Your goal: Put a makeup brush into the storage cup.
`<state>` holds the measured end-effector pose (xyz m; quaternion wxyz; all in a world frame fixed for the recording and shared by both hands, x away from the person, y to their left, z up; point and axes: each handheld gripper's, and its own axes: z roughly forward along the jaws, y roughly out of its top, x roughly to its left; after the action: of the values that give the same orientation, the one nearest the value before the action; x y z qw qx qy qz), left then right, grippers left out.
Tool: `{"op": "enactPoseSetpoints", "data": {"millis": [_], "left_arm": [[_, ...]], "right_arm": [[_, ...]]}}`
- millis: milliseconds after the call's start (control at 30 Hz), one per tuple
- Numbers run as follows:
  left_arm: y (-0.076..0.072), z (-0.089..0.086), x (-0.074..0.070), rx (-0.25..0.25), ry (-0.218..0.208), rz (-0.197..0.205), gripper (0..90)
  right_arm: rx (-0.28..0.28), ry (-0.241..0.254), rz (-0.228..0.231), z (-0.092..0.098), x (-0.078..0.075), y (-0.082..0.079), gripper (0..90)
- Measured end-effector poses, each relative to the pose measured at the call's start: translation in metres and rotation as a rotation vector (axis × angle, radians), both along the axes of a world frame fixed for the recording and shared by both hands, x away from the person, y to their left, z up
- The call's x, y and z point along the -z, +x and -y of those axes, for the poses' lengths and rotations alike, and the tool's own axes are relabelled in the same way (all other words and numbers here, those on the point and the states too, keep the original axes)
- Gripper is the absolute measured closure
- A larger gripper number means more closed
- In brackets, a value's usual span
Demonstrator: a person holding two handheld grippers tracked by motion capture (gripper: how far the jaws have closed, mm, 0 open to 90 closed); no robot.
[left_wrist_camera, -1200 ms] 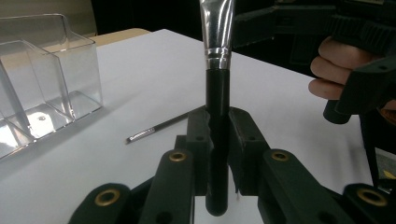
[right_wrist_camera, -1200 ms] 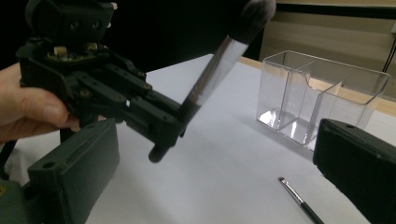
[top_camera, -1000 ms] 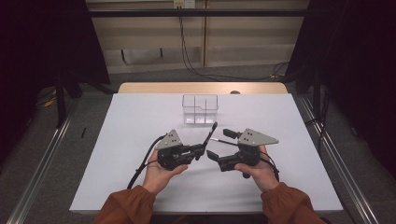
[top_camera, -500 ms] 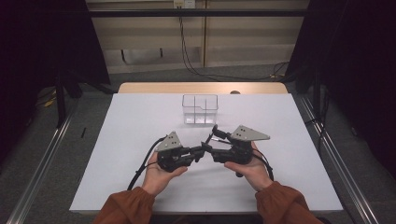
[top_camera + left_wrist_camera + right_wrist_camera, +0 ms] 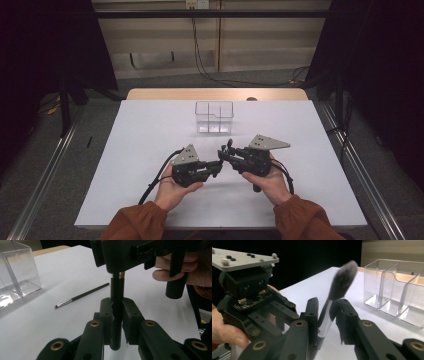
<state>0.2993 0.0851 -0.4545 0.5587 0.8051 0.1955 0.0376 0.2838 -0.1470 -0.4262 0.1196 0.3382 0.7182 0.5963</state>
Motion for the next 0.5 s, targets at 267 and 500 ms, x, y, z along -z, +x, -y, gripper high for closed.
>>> {"op": "enactPoseSetpoints", "data": {"millis": [267,500], "left_arm": [[0.0,0.0006,0.0007,0.002,0.007,-0.004,78.9],[0.0001,0.0006,0.001,-0.008,-0.003,-0.01,77.1]], "right_arm": [[-0.025,0.015,-0.028,-0.001,-0.0001,-0.0004,77.7],[-0.049,0.017,-0.025,-0.0008,0.0006,0.0005,78.7]]}}
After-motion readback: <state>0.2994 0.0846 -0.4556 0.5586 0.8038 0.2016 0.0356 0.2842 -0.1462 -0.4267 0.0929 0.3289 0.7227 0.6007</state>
